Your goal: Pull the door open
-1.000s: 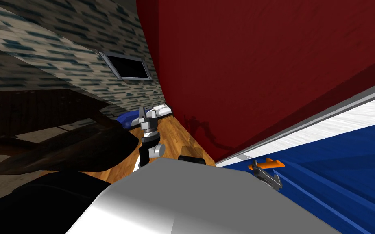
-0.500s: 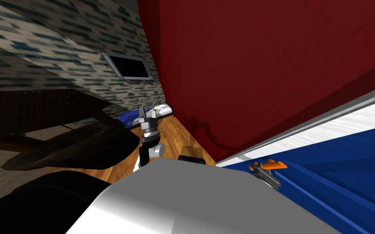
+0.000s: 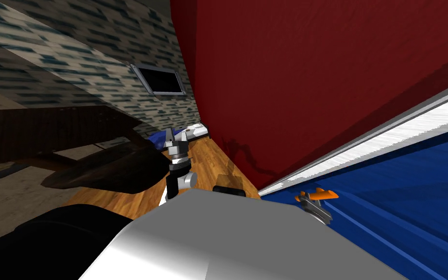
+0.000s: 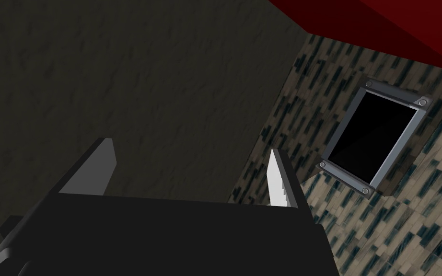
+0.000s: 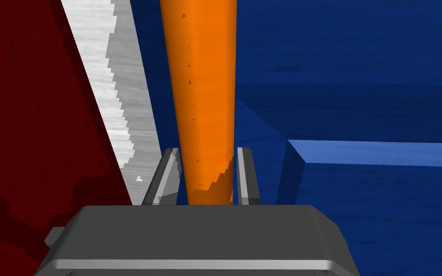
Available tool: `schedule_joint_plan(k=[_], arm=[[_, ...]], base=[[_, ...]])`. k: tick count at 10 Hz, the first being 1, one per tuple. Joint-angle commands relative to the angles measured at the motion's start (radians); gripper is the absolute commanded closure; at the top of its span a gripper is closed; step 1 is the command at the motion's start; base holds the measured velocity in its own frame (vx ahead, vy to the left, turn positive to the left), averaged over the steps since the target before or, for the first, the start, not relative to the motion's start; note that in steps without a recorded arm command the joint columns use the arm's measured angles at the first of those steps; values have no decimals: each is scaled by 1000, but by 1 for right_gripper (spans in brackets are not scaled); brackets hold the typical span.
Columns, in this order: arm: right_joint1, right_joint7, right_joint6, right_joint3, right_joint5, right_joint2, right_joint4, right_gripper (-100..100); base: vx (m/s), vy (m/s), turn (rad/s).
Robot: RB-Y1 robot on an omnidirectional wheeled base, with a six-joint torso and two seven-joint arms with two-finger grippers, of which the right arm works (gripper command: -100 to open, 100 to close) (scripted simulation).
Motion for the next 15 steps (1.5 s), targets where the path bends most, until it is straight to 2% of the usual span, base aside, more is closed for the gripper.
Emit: schedule_joint_plan(k=[1,5,6,7,13,14,15], arm=[[20,-5,0,18,10,-4,-25,100],[37,-32,-13,60,38,-20,-47,100],[28,-32,-14,55,35,-17,-34,100],[38,-44,-23,78,50,-22,-44,100],[72,-86,-63,154,102,-50,-77,100],[75,-77,-50,143,94,-50,-90,100],[84,-83,-60,166,111,-53,-99,100]], base=[[-223,90,53],[-195,66,43],[-100,27,23],[-135,18,55],[-229,44,50],[-110,30,15],[-135,17,43]])
